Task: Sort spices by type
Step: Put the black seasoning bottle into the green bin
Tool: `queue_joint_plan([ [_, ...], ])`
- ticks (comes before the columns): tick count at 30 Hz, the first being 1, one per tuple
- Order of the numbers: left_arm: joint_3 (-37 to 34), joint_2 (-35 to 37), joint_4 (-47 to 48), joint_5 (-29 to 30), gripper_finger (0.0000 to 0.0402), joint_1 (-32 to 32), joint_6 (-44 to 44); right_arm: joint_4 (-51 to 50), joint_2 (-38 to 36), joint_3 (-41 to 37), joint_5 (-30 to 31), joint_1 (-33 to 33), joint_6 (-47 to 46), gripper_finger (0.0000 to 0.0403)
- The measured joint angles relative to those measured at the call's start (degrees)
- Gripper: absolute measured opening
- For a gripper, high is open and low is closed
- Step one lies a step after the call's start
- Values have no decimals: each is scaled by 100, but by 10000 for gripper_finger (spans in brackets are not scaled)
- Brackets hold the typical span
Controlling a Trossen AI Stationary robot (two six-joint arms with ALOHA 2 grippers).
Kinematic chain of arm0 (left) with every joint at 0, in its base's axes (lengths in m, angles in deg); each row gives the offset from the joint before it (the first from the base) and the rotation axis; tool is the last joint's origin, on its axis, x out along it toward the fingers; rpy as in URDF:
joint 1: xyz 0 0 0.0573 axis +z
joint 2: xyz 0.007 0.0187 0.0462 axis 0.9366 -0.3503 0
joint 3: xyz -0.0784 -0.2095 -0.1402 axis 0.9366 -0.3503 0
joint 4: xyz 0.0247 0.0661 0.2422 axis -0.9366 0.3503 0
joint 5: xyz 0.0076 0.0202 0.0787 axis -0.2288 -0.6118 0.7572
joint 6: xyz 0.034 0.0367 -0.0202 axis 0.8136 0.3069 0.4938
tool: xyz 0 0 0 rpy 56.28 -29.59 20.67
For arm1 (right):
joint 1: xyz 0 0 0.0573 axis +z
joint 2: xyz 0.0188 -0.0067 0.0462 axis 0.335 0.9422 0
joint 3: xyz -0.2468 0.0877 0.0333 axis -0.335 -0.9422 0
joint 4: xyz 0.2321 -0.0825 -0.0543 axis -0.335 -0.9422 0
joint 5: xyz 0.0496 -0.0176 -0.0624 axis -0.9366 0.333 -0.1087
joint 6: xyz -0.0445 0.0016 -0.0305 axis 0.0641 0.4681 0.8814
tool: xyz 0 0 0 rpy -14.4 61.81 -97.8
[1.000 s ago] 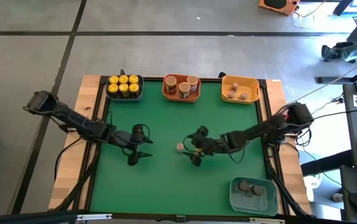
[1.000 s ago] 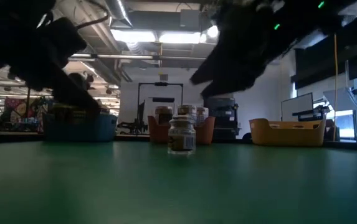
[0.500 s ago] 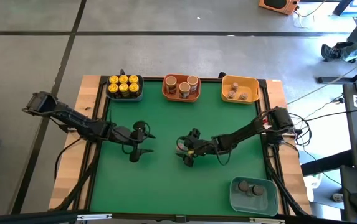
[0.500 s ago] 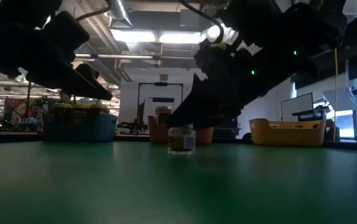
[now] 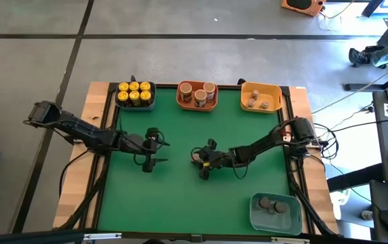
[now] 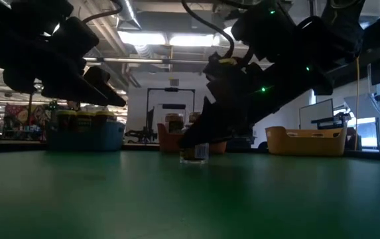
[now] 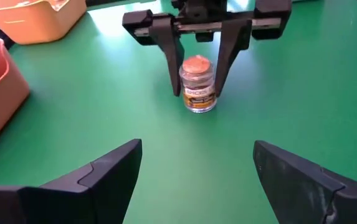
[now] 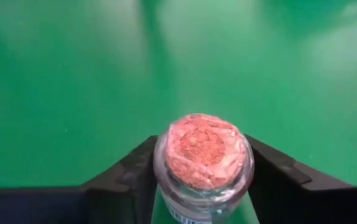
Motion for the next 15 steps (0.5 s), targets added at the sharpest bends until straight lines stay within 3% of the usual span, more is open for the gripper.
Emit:
queue_joint_plan([
  [8,0,-4,94,-2,306,71,61,-504,-538,-2,536,4,121,190],
  [15,0,-4,87,-5,306,71,62,-2445,-1884,-2,1752,-112,283,190],
])
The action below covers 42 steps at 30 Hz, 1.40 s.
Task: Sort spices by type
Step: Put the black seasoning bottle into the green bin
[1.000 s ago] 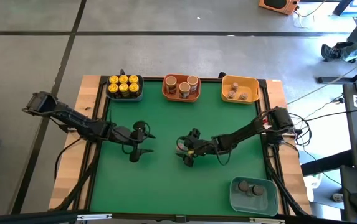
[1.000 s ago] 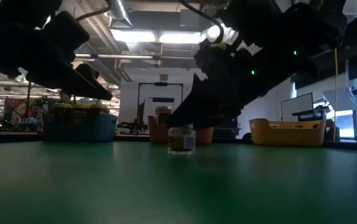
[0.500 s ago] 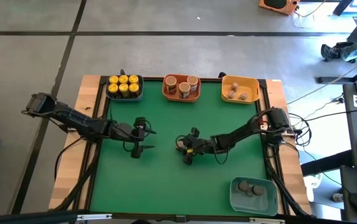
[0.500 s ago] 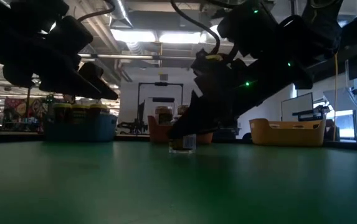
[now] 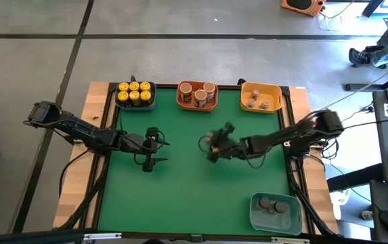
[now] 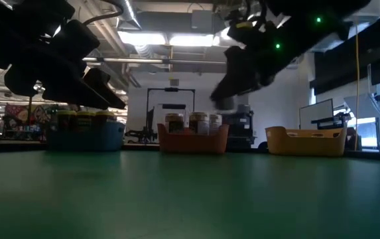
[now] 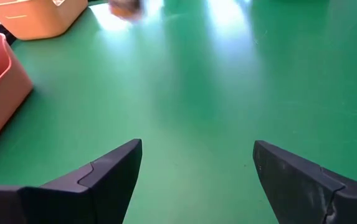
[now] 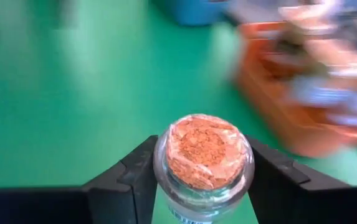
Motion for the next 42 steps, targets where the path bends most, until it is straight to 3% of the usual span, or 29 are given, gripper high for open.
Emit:
queue_joint_plan([
  [8,0,-4,7,1,306,0,-8,-2068,-1201,0,1625,-857,-237,190],
  [14,0,-4,3,-1,306,0,-59,-3351,-1559,0,2201,-1730,-1174,190],
  [18,0,-4,2,-2,306,0,-64,-3672,-1561,-2,2082,-2375,-1670,190],
  [27,0,-4,2,-2,306,0,-68,-3633,-1542,-4,979,-3676,-1823,190],
  [32,0,-4,2,-2,306,0,-68,-3236,-1424,-9,804,-3834,-1835,190],
  [42,0,-4,1,-4,306,0,-26,-1575,-1137,-752,1068,-3908,-1993,190],
])
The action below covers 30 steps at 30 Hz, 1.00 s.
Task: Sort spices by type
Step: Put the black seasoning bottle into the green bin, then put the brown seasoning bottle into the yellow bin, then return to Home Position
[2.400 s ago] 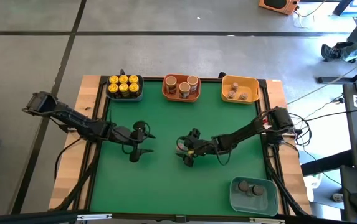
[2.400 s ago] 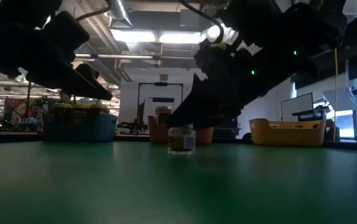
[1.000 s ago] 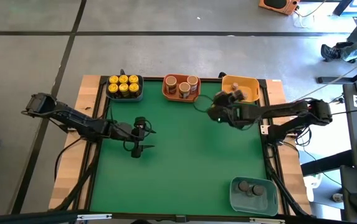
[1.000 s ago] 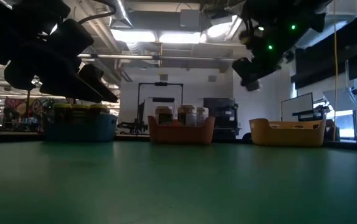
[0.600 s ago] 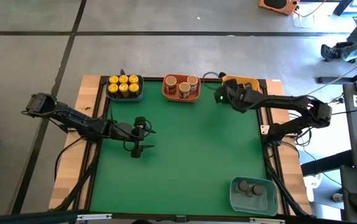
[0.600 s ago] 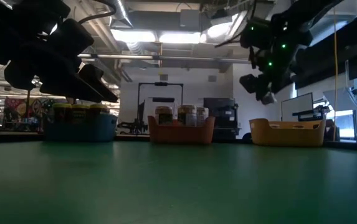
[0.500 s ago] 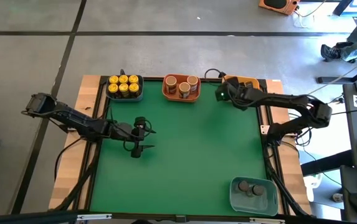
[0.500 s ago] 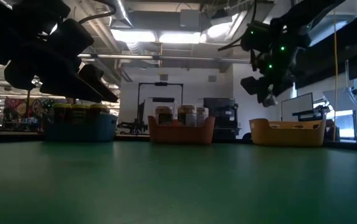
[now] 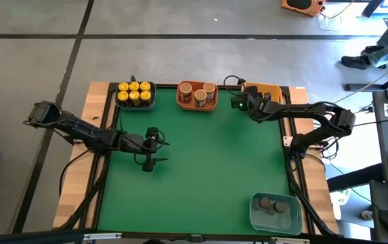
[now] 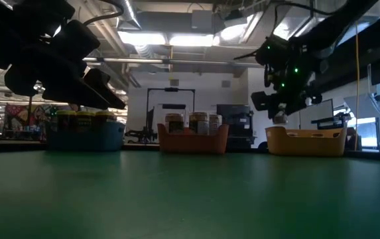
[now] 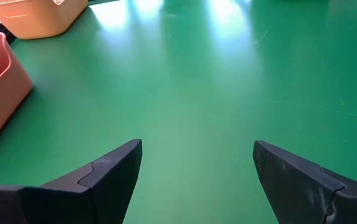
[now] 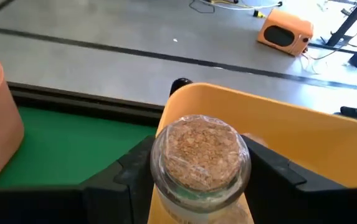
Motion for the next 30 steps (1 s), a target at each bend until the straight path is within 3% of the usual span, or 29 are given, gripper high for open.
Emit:
queue_joint_plan([
  [5,0,0,2,0,306,0,17,891,181,-316,-59,-197,14,190],
  [19,0,0,0,-2,306,17,24,1086,665,-343,-576,-710,13,192],
  [30,0,0,-9,0,306,17,24,1103,693,-341,-510,-699,132,323],
])
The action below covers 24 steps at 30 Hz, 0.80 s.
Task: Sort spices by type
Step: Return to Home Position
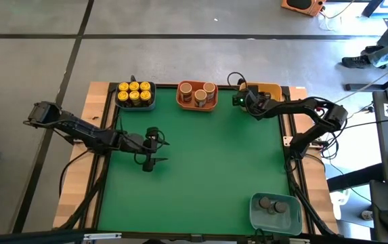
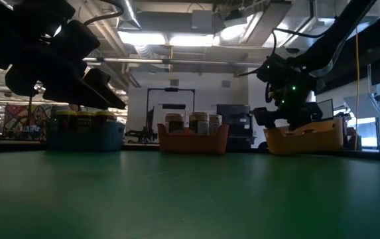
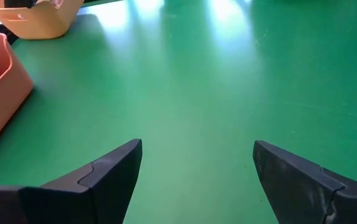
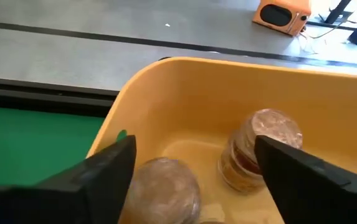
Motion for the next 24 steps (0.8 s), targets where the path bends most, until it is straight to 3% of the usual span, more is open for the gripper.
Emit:
queue_joint_plan([
  [12,0,0,-20,-1,306,-9,-234,-329,-987,310,-351,452,1080,334],
  [19,0,0,-106,-3,291,-41,-701,-248,-1550,424,-2154,1418,1844,318],
  [24,-2,255,80,-24,200,-83,-832,-160,-1591,424,-3076,2294,2108,234],
])
